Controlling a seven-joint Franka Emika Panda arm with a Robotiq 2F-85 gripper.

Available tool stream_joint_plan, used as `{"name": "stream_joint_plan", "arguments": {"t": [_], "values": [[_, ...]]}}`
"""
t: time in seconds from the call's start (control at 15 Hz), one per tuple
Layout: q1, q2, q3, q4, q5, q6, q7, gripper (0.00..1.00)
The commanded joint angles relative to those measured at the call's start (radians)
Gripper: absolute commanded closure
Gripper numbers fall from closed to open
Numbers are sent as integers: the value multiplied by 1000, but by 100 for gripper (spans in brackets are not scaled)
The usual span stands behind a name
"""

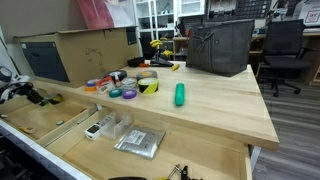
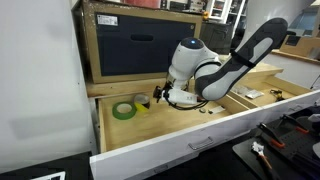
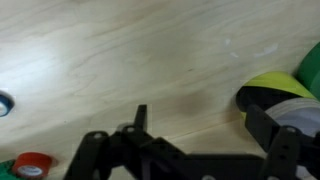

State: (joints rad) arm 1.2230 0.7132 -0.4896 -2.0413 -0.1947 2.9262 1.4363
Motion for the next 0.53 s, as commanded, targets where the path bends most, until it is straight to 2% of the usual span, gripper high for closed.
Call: {"name": "stream_joint_plan", "arguments": {"t": [0.0,0.47], "values": [[-11,46,-2,51,52,7,43,0],[-23,102,23,155,116,12,27,0]]}}
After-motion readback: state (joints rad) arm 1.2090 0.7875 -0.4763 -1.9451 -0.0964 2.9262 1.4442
